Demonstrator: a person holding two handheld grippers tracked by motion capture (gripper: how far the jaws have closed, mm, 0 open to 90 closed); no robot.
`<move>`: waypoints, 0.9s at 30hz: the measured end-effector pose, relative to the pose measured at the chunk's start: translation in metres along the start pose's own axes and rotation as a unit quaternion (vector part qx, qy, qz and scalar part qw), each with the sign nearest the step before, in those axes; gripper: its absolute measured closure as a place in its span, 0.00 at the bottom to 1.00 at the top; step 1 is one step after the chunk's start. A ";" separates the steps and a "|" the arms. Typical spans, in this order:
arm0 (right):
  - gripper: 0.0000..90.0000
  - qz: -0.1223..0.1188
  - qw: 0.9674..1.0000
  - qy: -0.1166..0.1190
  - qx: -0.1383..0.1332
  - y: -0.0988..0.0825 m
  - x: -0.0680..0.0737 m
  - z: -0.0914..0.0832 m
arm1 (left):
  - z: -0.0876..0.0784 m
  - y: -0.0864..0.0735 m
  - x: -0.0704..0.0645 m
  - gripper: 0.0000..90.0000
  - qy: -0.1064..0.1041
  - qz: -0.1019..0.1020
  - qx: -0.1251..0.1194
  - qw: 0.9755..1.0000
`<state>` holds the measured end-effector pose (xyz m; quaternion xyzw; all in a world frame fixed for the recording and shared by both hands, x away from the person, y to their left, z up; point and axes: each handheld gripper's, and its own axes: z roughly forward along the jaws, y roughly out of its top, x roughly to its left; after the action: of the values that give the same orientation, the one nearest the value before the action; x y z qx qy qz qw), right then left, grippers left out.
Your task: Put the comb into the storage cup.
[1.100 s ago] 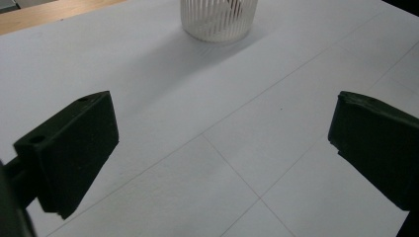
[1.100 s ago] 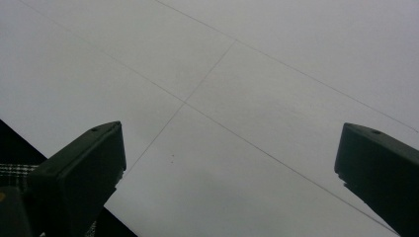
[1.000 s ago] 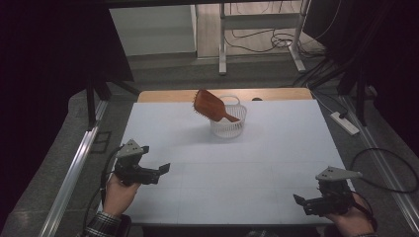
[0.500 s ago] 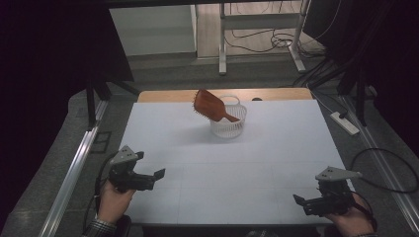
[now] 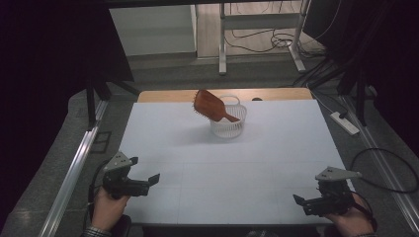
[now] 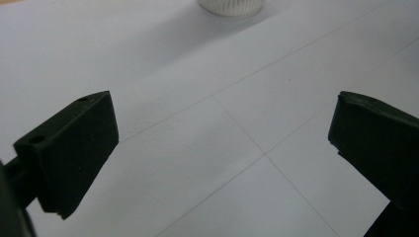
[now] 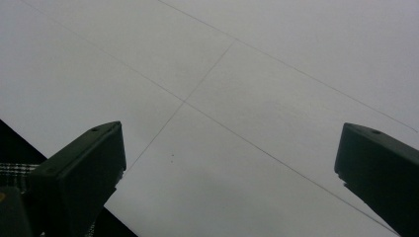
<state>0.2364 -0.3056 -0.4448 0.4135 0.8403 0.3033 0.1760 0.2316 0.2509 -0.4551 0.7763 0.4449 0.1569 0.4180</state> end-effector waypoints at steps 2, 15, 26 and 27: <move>0.00 0.000 1.000 0.000 0.000 0.000 0.000 0.000 | -0.001 -0.001 0.000 0.00 0.001 0.000 0.001 1.000; 0.00 0.000 1.000 0.000 0.001 0.000 0.000 0.000 | -0.011 -0.015 -0.001 0.00 0.012 -0.005 0.008 1.000; 0.00 0.000 1.000 -0.001 0.002 0.000 0.000 0.000 | -0.017 -0.020 -0.001 0.00 0.025 -0.005 0.012 1.000; 0.00 0.000 1.000 -0.001 0.002 0.000 0.000 0.000 | -0.017 -0.020 -0.002 0.00 0.025 -0.005 0.013 1.000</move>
<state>0.2366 -0.3052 -0.4450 0.4145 0.8406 0.3011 0.1759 0.2088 0.2631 -0.4609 0.7753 0.4611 0.1689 0.3973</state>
